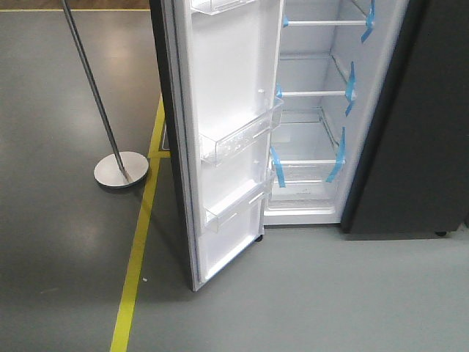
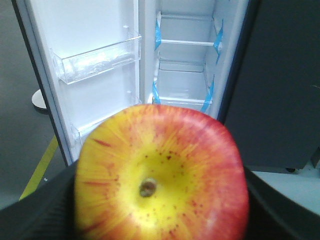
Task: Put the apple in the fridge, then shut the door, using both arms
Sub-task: 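Drive the base closer to the open refrigerator door, apple in right gripper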
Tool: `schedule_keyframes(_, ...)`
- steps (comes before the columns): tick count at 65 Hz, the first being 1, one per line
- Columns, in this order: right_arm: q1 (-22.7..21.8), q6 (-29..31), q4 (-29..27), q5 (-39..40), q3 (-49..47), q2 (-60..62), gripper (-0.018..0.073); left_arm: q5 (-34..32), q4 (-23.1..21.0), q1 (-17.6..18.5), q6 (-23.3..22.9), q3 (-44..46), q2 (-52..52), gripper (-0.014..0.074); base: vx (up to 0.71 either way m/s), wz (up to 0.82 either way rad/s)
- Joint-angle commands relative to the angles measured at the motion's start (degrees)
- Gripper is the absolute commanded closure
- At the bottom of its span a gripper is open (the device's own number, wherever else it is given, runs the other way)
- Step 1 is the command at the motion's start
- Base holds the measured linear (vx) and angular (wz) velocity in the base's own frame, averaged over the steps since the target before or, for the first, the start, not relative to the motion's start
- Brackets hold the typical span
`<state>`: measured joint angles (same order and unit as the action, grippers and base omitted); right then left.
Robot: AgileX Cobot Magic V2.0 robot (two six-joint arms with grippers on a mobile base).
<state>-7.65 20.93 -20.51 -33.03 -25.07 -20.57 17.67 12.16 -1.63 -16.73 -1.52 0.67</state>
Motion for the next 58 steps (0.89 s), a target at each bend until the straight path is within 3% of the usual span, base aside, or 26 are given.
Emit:
schedule_keyframes(1, -0.1, 0.4, -0.8, 4.6, -1.6, -0.4, 0.0529, -3.6, -0.2, 0.2, -0.6, -1.1, 0.8, 0.0601, 0.06, -0.01)
schedule_keyframes(58, -0.1, 0.4, -0.8, 4.6, -1.6, -0.4, 0.0529, -3.6, -0.2, 0.2, -0.6, -1.1, 0.8, 0.0601, 0.06, -0.01)
